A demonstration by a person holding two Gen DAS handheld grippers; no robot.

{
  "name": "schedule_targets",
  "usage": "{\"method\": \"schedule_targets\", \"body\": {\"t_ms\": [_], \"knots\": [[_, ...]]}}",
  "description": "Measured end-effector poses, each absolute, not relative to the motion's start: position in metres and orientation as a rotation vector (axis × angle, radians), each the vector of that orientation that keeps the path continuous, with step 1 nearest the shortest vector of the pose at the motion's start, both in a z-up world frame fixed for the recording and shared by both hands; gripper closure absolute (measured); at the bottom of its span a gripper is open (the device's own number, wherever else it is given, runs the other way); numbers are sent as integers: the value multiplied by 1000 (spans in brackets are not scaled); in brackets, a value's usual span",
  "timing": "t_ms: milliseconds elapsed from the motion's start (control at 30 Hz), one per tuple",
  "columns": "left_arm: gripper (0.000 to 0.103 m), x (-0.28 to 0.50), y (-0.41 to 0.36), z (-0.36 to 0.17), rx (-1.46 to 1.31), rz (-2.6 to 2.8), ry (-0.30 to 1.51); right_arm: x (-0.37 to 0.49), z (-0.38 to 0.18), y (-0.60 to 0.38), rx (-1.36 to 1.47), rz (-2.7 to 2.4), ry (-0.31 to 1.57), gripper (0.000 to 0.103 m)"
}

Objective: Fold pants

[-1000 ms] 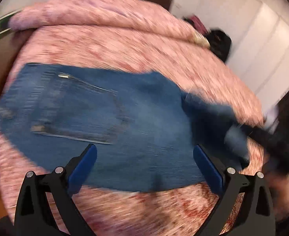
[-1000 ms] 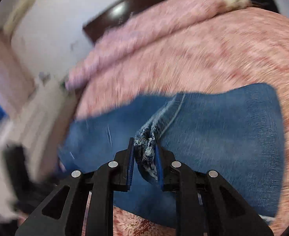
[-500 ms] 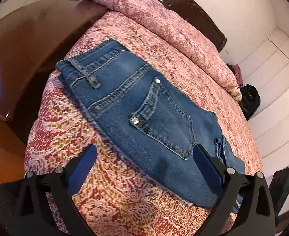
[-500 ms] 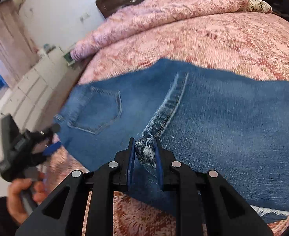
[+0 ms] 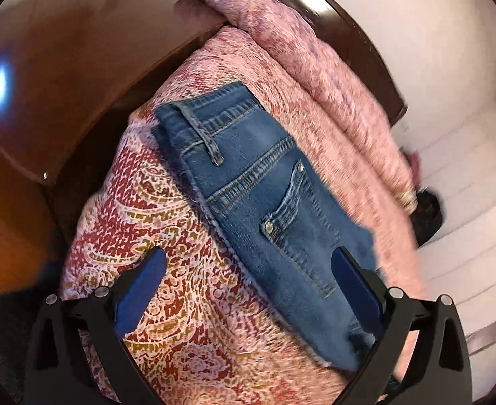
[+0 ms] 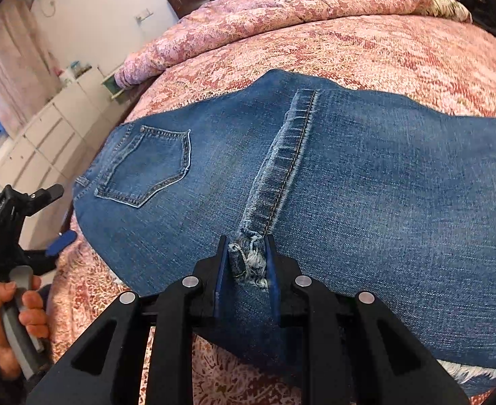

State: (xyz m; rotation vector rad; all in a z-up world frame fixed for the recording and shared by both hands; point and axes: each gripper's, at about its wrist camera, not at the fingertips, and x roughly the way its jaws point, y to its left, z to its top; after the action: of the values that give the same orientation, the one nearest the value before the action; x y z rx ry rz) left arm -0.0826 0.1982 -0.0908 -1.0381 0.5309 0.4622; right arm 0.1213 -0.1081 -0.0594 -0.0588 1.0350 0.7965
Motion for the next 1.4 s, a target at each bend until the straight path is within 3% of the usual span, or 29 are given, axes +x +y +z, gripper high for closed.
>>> {"method": "schedule_targets", "body": {"t_ms": [467, 667, 933, 1000, 1100, 1267, 1300, 1333, 1367, 1400], "knots": [[5, -91, 265, -120, -1414, 294, 201, 120, -60, -111, -48, 805, 1021, 84], [5, -80, 273, -133, -1452, 284, 232, 120, -60, -111, -46, 805, 1023, 84], [5, -66, 283, -127, -1443, 173, 111, 120, -60, -111, -37, 809, 1021, 84], [5, -68, 281, -128, -1424, 185, 146, 121, -60, -112, -38, 808, 1020, 84], [16, -64, 282, -133, -1409, 275, 241, 121, -61, -112, -35, 810, 1021, 84], [14, -52, 276, -121, -1300, 286, 277, 122, -61, -114, -29, 811, 1022, 84], [21, -51, 276, -120, -1292, 277, 272, 122, -61, -114, -26, 812, 1022, 84], [42, -52, 277, -120, -1292, 273, 264, 123, -61, -115, -24, 813, 1022, 84], [57, -51, 279, -123, -1297, 276, 270, 123, -61, -115, -22, 813, 1022, 84], [86, -52, 278, -127, -1308, 286, 286, 123, -61, -115, -22, 812, 1021, 84]]}}
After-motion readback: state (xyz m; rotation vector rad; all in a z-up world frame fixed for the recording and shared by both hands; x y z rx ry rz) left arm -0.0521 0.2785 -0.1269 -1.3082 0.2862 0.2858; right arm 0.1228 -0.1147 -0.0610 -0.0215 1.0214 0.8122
